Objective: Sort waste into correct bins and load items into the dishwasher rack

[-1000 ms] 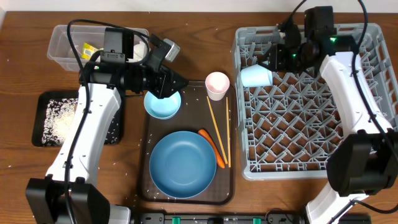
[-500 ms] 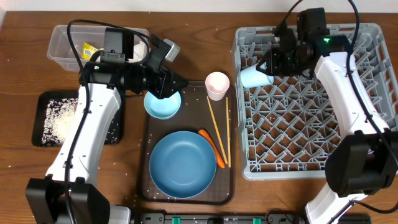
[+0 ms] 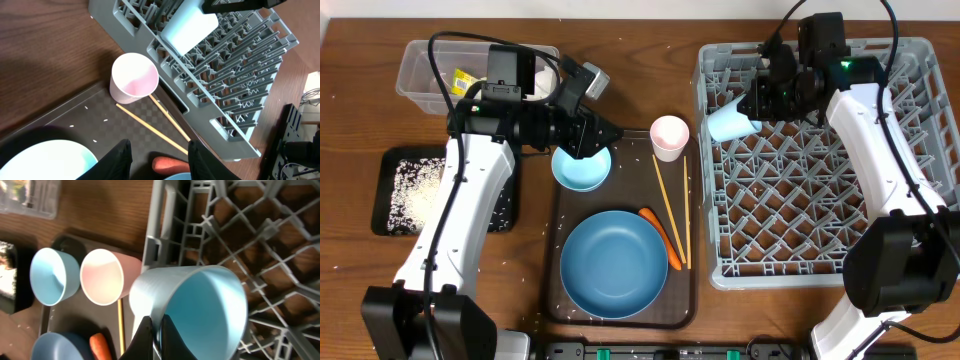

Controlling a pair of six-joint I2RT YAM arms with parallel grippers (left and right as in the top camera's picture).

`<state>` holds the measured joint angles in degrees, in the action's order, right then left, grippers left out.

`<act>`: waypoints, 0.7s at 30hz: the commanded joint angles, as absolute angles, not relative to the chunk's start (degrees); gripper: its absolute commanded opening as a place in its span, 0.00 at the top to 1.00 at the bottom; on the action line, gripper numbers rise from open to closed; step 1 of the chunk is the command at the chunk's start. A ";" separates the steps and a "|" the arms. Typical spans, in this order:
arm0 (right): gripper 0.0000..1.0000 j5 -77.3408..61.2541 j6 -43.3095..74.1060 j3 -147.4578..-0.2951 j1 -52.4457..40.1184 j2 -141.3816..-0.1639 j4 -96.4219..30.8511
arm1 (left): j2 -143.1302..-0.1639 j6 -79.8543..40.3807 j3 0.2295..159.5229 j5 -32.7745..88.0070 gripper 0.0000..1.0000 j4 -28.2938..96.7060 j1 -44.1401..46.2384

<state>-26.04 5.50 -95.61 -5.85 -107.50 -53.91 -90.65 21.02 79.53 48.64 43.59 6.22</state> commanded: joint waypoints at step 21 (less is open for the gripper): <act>0.46 -50.24 -5.02 -94.67 6.26 -107.15 -54.78 | -90.02 21.34 80.66 48.34 0.62 44.51 6.35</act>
<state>-52.25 -2.74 -95.48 8.67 -107.50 -55.09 -90.65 21.02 79.53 48.64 44.40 6.22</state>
